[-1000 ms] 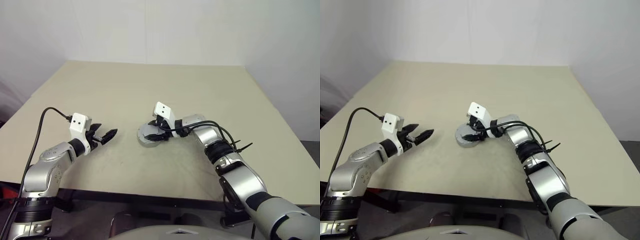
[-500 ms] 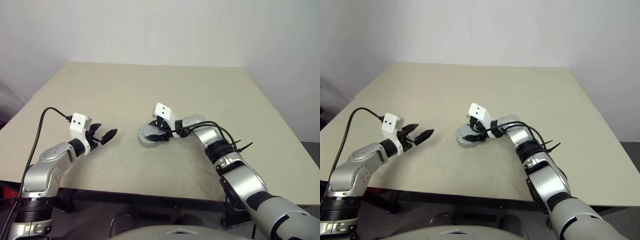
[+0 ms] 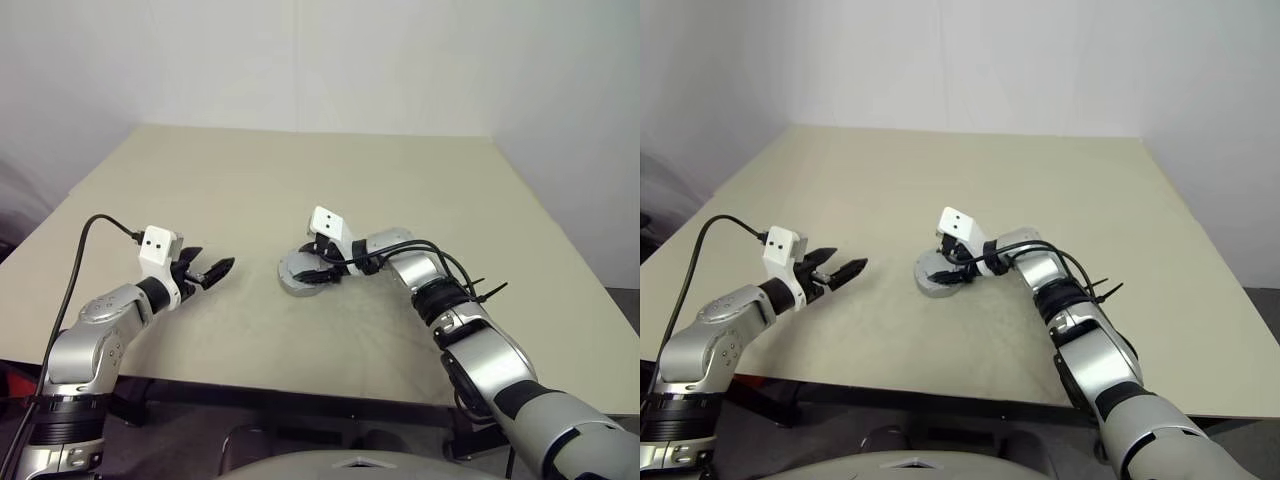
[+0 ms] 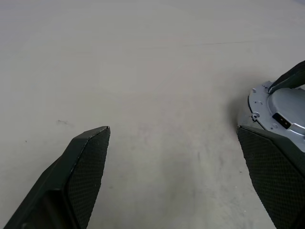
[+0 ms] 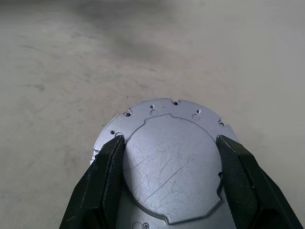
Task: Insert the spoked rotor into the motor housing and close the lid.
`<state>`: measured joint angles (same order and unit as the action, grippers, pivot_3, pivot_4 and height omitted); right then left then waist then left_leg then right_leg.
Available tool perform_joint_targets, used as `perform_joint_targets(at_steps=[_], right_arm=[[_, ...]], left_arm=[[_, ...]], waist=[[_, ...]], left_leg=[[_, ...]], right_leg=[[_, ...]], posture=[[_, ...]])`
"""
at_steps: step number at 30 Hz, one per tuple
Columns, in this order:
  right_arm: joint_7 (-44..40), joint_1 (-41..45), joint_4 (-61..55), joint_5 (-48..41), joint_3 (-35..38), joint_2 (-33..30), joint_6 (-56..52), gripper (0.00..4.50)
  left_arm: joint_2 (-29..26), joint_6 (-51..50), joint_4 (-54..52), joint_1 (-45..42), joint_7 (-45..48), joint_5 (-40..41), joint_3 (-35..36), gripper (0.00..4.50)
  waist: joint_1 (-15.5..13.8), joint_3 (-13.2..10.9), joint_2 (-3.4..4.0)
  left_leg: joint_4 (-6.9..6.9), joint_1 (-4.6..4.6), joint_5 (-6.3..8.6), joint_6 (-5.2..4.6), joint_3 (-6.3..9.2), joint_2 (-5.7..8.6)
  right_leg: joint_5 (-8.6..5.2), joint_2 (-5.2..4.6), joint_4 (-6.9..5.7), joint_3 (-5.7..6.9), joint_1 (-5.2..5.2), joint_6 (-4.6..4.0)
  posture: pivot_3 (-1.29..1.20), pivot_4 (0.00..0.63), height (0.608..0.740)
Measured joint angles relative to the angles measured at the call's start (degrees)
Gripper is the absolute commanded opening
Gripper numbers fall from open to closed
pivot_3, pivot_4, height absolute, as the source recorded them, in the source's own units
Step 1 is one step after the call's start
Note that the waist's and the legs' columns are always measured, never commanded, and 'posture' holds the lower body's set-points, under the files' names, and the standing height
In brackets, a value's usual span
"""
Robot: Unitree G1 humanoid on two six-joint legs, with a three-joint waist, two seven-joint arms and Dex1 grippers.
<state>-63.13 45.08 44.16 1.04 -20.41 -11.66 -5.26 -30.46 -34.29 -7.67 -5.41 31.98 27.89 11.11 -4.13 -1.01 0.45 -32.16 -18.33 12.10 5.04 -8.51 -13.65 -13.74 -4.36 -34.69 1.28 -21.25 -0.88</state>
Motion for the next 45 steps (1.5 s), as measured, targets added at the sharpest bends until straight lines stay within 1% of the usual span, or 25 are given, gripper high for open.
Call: perform_joint_targets(at_steps=[2,3,5,8,12,25,30,38,45], right_arm=[[-1.2,0.0,-0.6,-0.3,0.1,-0.4,-0.7,2.95],[-2.0,0.0,-1.2,-0.3,0.0,-0.8,-1.1,2.95],[-3.4,-0.3,-2.4,-0.4,0.0,-1.4,-1.4,2.95],[-4.7,-0.9,-3.8,-0.8,0.1,-1.8,-1.4,2.95],[-5.6,-1.2,-4.2,-1.3,0.3,-1.8,-1.4,2.95],[-7.9,-2.6,-5.6,-2.0,1.2,-2.2,-0.9,2.95],[-7.0,-2.4,-5.0,-1.9,1.1,-1.8,-0.6,2.95],[-5.3,-2.0,-3.3,-1.9,0.5,-1.6,0.6,2.95],[-5.3,-2.0,-3.2,-1.9,0.0,-1.6,1.7,2.95]], left_arm=[[0.0,0.0,0.0,0.0,0.0,0.0,0.0,4.5],[0.0,0.0,0.0,0.0,0.0,0.0,0.0,4.5],[0.0,0.0,0.0,0.0,0.0,0.0,0.0,4.5],[0.0,0.0,0.0,0.0,0.0,0.0,0.1,4.5],[0.0,0.0,0.0,0.0,0.0,0.0,0.1,4.5],[0.0,0.1,0.0,0.0,0.0,-0.1,0.1,4.5],[0.0,0.1,0.0,0.0,0.0,-0.1,0.1,4.5],[0.0,0.1,0.0,0.3,0.0,-0.1,0.1,4.5],[0.0,0.1,0.0,0.5,0.0,-0.1,0.1,4.5]], waist=[[-0.1,0.0,0.0],[-0.2,0.0,0.0],[-0.3,0.0,-0.02],[-0.4,0.1,-0.21],[-0.3,0.1,-0.22],[-0.5,0.1,-0.24],[-0.4,0.1,-0.26],[-0.3,0.1,-0.18],[-0.2,0.1,-0.19]], left_leg=[[0.0,-0.13,0.06,-0.09,0.0,0.0],[0.0,-0.23,0.11,-0.15,0.0,0.01],[-0.01,-0.4,0.21,-0.23,-0.01,0.01],[-0.02,-0.59,0.33,-0.09,-0.02,0.0],[-0.03,-0.58,0.47,0.11,-0.02,-0.03],[-0.04,-0.66,0.57,0.12,-0.02,-0.02],[-0.04,-0.6,0.62,0.15,-0.02,-0.04],[-0.06,-0.15,0.65,0.07,-0.01,-0.06],[-0.06,-0.13,0.65,0.07,-0.02,-0.06]], right_leg=[[-0.07,-0.01,0.04,0.01,-0.03,0.07],[0.01,-0.02,0.05,0.02,-0.06,-0.13],[-0.03,-0.03,0.08,0.06,-0.15,-0.22],[-0.21,-0.04,0.09,0.12,-0.29,-0.26],[-0.36,-0.02,0.08,0.16,-0.29,-0.24],[-0.47,-0.05,0.12,0.24,-0.26,-0.23],[-0.49,-0.04,0.06,0.25,-0.24,-0.23],[-0.51,-0.05,0.02,0.19,0.13,-0.24],[-0.52,-0.04,0.02,0.18,0.13,-0.24]], posture=[[0.0,0.0,0.74],[0.0,0.0,0.74],[0.0,0.0,0.74],[0.0,0.0,0.74],[0.0,0.0,0.74],[0.0,0.0,0.74],[0.0,0.0,0.74],[0.0,0.0,0.74],[0.0,0.0,0.74]])
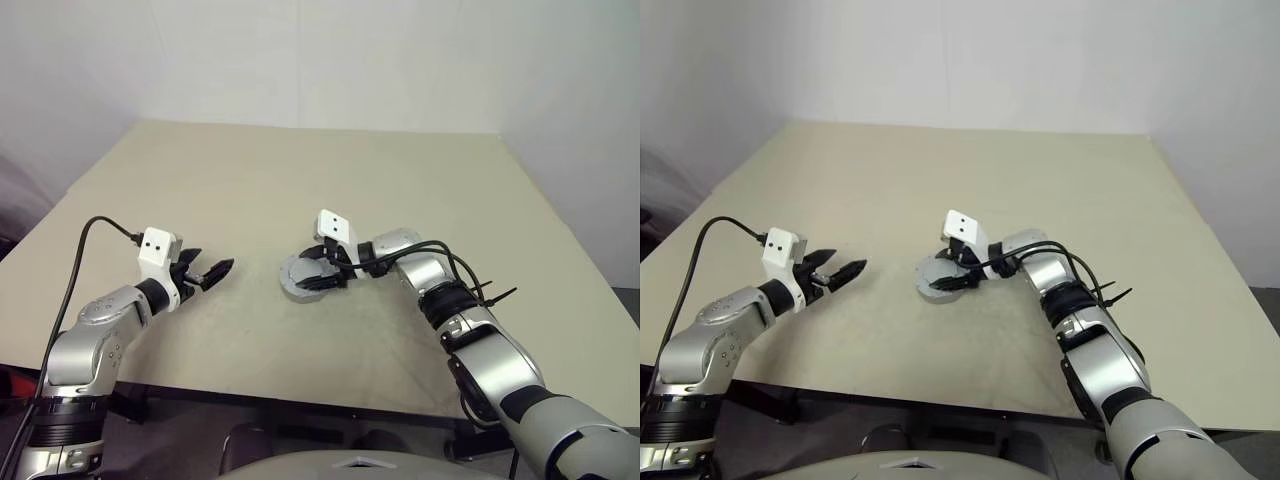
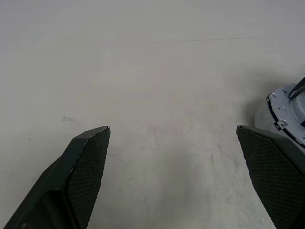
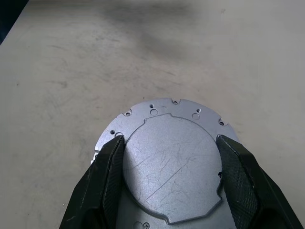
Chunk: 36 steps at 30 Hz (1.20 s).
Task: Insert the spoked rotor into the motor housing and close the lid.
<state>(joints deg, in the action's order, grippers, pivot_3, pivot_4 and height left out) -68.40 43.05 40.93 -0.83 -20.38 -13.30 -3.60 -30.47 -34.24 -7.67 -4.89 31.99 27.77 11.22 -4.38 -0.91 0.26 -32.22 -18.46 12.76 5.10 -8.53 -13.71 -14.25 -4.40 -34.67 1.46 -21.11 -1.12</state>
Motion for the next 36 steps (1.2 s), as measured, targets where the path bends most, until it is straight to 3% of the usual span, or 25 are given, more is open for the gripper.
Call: perform_joint_targets(at_steps=[16,21,24,34,36], right_arm=[[2.5,1.4,1.7,1.0,-1.7,0.0,-0.3,2.95],[2.5,2.1,3.6,1.0,-1.7,0.0,0.5,2.95],[2.7,2.3,4.3,1.0,-1.7,0.0,0.9,2.95],[2.8,2.4,4.4,1.0,-1.7,0.5,1.0,2.95],[2.8,2.4,4.4,1.0,-1.7,0.5,1.0,2.95]], left_arm=[[0.1,0.0,-0.1,0.2,-0.3,0.0,0.0,4.5],[5.0,-1.3,0.1,-3.2,-2.5,1.3,0.0,4.5],[8.8,-2.9,0.7,-6.2,-3.9,2.1,-1.2,3.9],[14.8,-9.0,2.7,-10.4,-1.9,4.6,-8.3,0.52],[15.0,-10.2,3.5,-10.8,-2.0,4.9,-8.2,0.05]], waist=[[0.0,0.0,0.08],[-0.1,0.0,0.07],[-0.1,0.0,0.11],[0.2,0.2,0.3],[0.2,0.2,0.41]], left_leg=[[0.01,0.33,0.01,-0.03,-0.01,0.02],[0.01,0.35,0.01,-0.02,-0.01,0.03],[0.0,0.35,0.01,-0.02,-0.03,0.05],[0.02,0.34,0.0,-0.03,-0.04,0.05],[0.05,0.33,0.0,-0.03,-0.03,0.04]], right_leg=[[-0.01,-0.01,-0.06,-0.07,0.27,0.0],[-0.02,-0.03,-0.06,-0.08,0.34,0.01],[-0.18,-0.05,-0.06,-0.12,0.36,0.29],[-0.19,-0.02,-0.07,-0.14,0.29,0.32],[-0.2,-0.03,-0.07,-0.13,0.28,0.33]], posture=[[0.0,0.0,0.74],[0.0,0.0,0.74],[0.0,0.0,0.74],[0.0,0.0,0.74],[0.0,0.0,0.74]])
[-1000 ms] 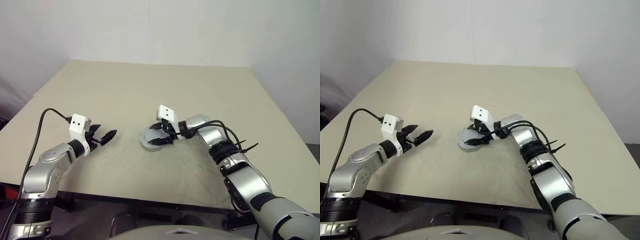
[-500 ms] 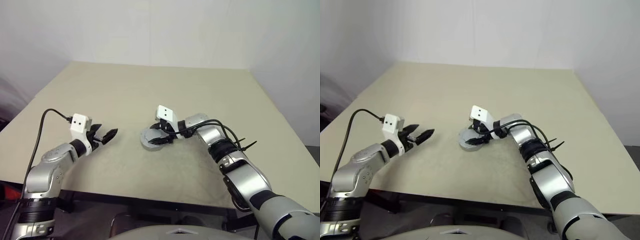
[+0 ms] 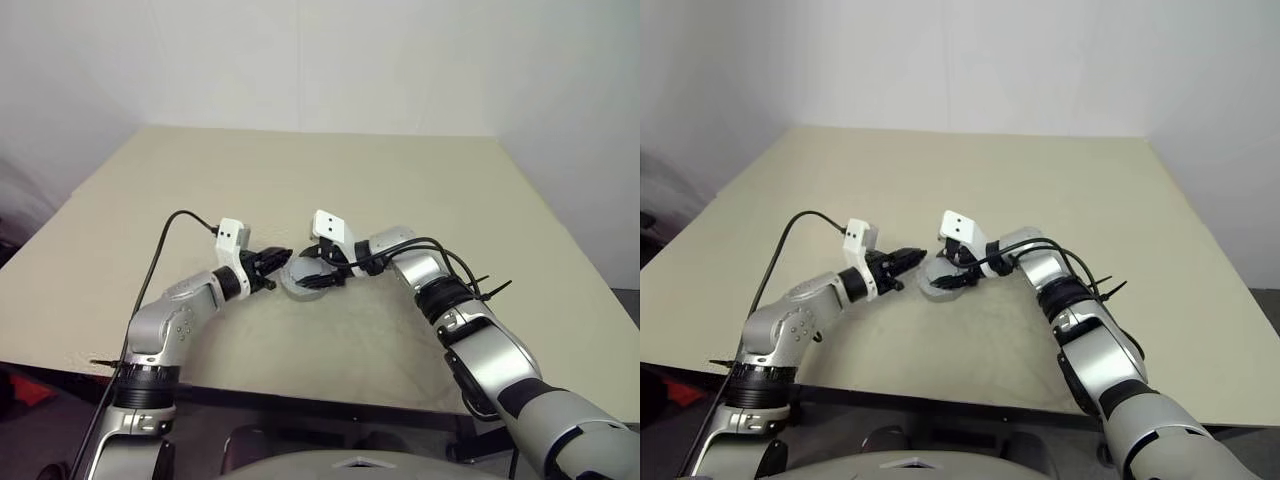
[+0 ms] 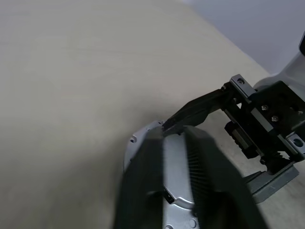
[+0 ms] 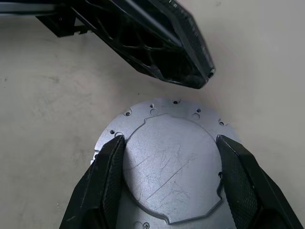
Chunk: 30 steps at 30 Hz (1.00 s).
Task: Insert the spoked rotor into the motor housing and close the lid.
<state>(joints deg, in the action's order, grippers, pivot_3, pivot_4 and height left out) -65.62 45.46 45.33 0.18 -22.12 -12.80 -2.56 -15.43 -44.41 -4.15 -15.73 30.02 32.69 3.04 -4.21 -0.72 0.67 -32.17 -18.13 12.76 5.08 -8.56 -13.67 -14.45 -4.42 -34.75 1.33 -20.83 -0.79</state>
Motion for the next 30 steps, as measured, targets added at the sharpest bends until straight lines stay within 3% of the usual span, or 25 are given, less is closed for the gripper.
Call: perform_joint_targets(at_steps=[8,17,30], right_arm=[[0.3,-0.1,0.0,0.0,0.0,0.1,0.0,2.95],[0.5,0.0,0.0,0.0,0.1,0.2,0.0,2.95],[0.7,0.0,-0.1,0.0,0.1,0.2,-0.1,2.95]], left_arm=[[-1.2,-8.9,4.3,-3.6,-3.9,-1.1,-0.4,0.05],[2.5,-19.4,5.6,-4.4,-2.7,8.0,6.1,0.05],[4.9,-24.4,10.3,-8.9,-9.4,9.7,10.7,0.05]], waist=[[0.1,0.0,0.06],[0.1,-0.1,0.22],[0.2,-0.2,0.22]], left_leg=[[0.01,0.01,0.0,0.0,0.0,0.03],[0.05,-0.03,0.0,0.0,0.0,0.05],[0.41,-0.01,0.01,-0.01,0.01,0.13]], right_leg=[[-0.01,-0.01,0.03,-0.01,0.0,0.02],[-0.02,-0.02,0.06,-0.04,-0.09,0.04],[-0.04,-0.02,0.35,-0.03,-0.31,0.07]], posture=[[0.0,0.0,0.74],[0.0,0.0,0.74],[0.0,0.0,0.74]])
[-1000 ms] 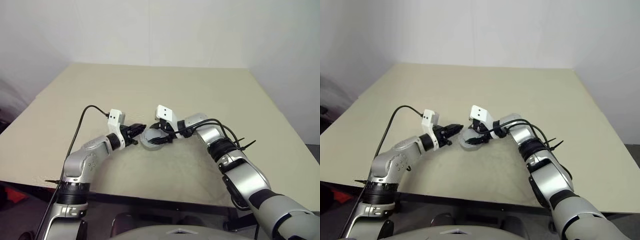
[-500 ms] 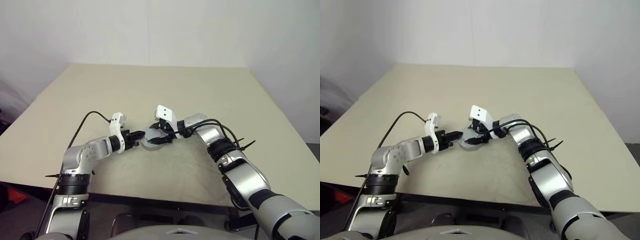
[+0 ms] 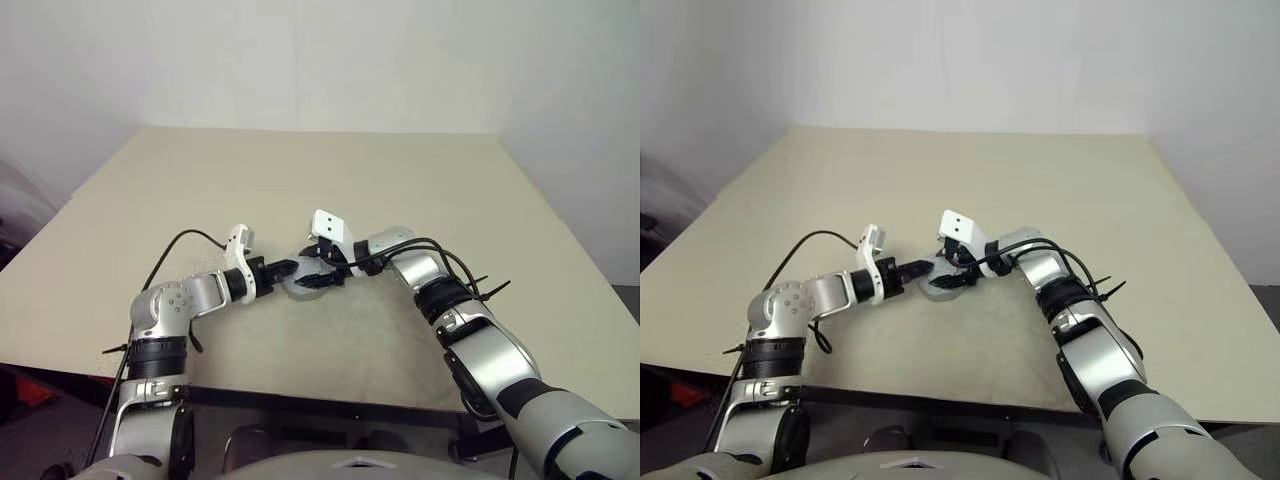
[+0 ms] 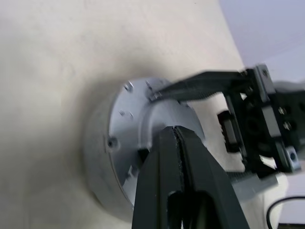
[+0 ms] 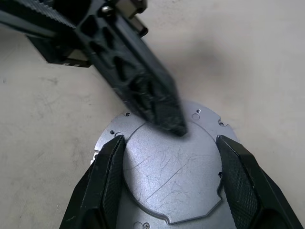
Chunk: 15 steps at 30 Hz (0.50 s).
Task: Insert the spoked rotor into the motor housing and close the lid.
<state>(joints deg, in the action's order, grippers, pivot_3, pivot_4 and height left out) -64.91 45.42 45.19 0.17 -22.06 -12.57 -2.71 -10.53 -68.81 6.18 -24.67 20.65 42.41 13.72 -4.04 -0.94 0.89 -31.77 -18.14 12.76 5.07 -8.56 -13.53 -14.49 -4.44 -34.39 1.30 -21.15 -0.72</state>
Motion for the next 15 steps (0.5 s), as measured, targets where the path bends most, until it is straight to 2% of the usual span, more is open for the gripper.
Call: perform_joint_targets(at_steps=[5,15], right_arm=[[0.0,-0.6,-1.0,0.0,0.0,-0.1,-0.4,2.95],[0.0,-1.7,-4.0,0.0,0.0,-0.3,-3.1,2.95]], left_arm=[[-0.4,-0.2,-0.1,-0.2,0.0,-0.2,-1.1,0.05],[-1.8,-1.1,-1.5,-0.5,0.1,-0.9,-3.3,0.05]], waist=[[0.0,0.1,0.07],[0.1,0.2,0.24]], left_leg=[[0.75,0.06,-0.01,0.0,-0.01,0.08],[0.77,0.06,-0.05,0.01,-0.01,0.07]], right_leg=[[0.01,0.02,0.61,0.04,0.24,-0.01],[0.02,0.03,0.63,0.06,0.34,-0.01]], posture=[[0.0,0.0,0.74],[0.0,0.0,0.74]])
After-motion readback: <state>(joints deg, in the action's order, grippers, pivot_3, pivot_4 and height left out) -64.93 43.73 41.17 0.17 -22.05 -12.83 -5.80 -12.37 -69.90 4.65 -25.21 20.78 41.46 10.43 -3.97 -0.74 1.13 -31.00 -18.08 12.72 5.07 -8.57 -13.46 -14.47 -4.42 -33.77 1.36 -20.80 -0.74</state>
